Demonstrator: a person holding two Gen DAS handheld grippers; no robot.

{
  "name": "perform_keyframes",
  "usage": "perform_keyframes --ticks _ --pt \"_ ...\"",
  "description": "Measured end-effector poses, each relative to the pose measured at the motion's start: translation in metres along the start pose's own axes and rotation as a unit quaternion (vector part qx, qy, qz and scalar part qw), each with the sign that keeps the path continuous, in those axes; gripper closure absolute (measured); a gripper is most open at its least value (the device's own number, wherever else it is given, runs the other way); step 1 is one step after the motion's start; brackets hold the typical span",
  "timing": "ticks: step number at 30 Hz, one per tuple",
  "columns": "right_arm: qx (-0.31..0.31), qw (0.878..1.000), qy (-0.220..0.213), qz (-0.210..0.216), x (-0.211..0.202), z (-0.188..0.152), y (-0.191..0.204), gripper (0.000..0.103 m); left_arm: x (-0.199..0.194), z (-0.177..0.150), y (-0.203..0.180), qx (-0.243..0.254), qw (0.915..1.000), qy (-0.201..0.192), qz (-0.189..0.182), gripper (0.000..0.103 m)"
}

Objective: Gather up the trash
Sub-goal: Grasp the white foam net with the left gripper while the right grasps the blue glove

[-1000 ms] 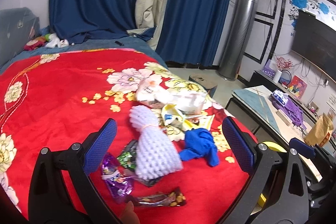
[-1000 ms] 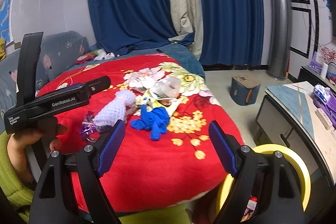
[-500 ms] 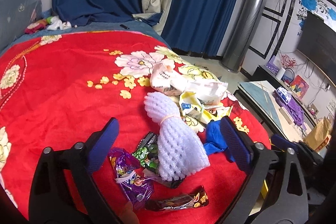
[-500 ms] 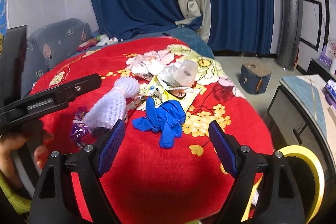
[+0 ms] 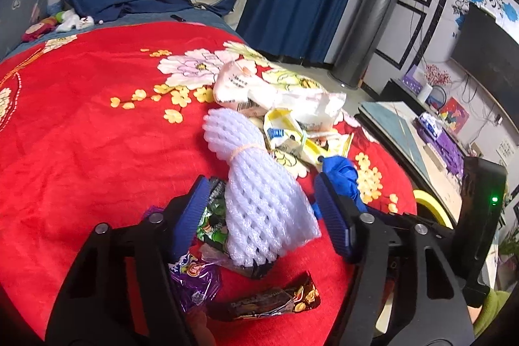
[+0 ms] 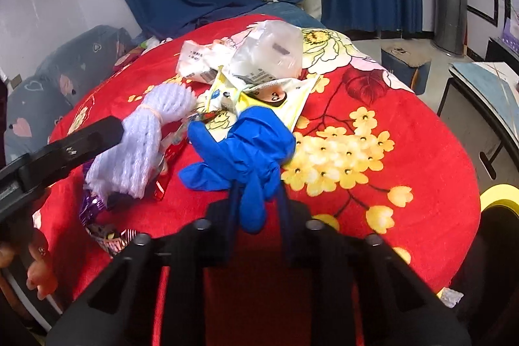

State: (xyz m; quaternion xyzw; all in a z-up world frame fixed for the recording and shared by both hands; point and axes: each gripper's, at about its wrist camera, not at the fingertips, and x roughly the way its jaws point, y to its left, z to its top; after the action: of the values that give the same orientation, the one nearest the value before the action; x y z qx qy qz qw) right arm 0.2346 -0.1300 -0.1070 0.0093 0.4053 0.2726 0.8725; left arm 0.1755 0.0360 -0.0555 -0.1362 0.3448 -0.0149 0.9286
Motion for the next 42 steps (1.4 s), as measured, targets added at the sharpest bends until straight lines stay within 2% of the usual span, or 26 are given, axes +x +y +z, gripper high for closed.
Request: perform_keyframes --ticks 5,7,13,16,26,42 --pt "-0.005 1.000 -0.001 0.001 -0.008 -0.006 0.001 0.095 0.006 -0.004 -0.002 0.005 0.9998 0.021 -0.004 0.057" --pt "-0.004 1.000 -0.002 0.002 -0.012 -0.007 0.000 0.095 0.007 -0.005 -0.002 0.006 0.9997 0.024 -0.004 0.064" --pt "-0.007 1.000 -0.005 0.004 -0.019 -0.009 0.001 0.096 0.006 -0.004 -0.003 0.010 0.9997 0.023 -0.007 0.077" --pt "-0.010 1.000 -0.007 0.007 -0.023 -0.009 0.003 0.096 0.003 -0.003 -0.004 0.011 0.9998 0.016 -0.007 0.080" --pt "-0.025 0.999 -0.027 0.016 -0.042 -0.006 0.012 0.096 -0.015 0.005 -0.005 0.014 0.9996 -0.018 -0.018 0.083" --pt "-0.029 0.997 -0.077 0.008 -0.086 0.001 0.010 0.096 -0.035 0.009 -0.024 0.031 0.9976 -0.039 -0.048 0.083"
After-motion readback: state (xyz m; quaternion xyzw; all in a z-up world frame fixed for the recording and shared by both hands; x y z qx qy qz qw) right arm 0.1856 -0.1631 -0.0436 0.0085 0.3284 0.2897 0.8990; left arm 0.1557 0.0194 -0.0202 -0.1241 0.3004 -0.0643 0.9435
